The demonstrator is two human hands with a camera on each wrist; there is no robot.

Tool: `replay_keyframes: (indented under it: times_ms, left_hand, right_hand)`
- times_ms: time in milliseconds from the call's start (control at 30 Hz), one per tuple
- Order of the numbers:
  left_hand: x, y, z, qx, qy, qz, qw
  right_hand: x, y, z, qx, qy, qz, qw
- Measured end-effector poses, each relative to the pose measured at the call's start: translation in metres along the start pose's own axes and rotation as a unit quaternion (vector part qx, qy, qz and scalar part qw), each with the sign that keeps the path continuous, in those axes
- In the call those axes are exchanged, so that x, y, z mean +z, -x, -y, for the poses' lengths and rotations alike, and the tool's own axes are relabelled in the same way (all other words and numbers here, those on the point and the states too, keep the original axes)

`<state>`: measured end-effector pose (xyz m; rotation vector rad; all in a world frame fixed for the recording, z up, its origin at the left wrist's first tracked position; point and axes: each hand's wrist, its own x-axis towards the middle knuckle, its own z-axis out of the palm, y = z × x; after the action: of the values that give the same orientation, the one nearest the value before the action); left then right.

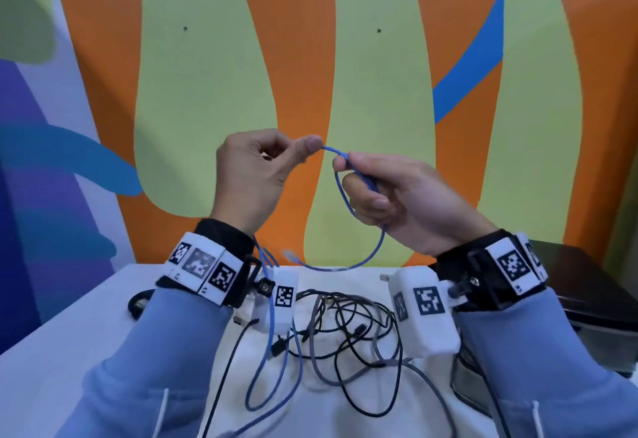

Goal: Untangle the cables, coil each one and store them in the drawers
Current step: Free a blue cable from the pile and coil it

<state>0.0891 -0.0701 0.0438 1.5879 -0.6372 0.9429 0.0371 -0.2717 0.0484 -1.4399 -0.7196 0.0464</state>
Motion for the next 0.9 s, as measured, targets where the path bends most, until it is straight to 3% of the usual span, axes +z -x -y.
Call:
replay_keyframes:
  times_ms: [100,233,300,400,500,600,700,767,833,900]
  left_hand:
    - [0.017,0.005,0.007,-0.044,-0.091,0.076,0.992]
    - [0.036,0.016,0.001,-0.13,-0.147,0.292,0.936]
    - [0.038,0.022,-0.012,-0.137,-0.145,0.37,0.907]
    - [0.03,0.021,-0.032,-0.126,-0.112,0.4,0.901]
    - [0.022,0.018,-0.039,-0.137,-0.067,0.376,0.914]
    - [0.017,0.016,-0.046,-0.17,0.027,0.318,0.932]
    - [0.011,0.009,-0.049,-0.214,0.116,0.23,0.942]
    - [0.003,0.002,-0.047,-0.237,0.173,0.168,0.941]
    - [-0.012,-0.006,-0.04,-0.244,0.257,0.103,0.929]
    - [-0.033,-0.015,-0.032,-0.237,0.33,0.03,0.913]
  right_hand:
    - [0.002,-0.006,-0.003,-0.027,-0.091,-0.027,0.995]
    - [0.003,-0.013,-0.007,-0.097,-0.259,-0.1,0.956]
    - [0.002,-0.016,-0.012,-0.141,-0.262,-0.133,0.945]
    - [0.011,-0.023,-0.02,-0.176,-0.139,-0.212,0.951]
    - [0.023,-0.024,-0.021,-0.172,0.092,-0.275,0.941]
    - [0.021,-0.022,-0.024,-0.19,0.305,-0.317,0.878]
    - [0.012,-0.023,-0.028,-0.166,0.412,-0.318,0.838]
    - [0.007,-0.022,-0.03,-0.113,0.489,-0.292,0.814]
    - [-0.003,-0.017,-0.028,-0.029,0.513,-0.26,0.818]
    - [-0.013,-0.012,-0.023,0.033,0.48,-0.232,0.846]
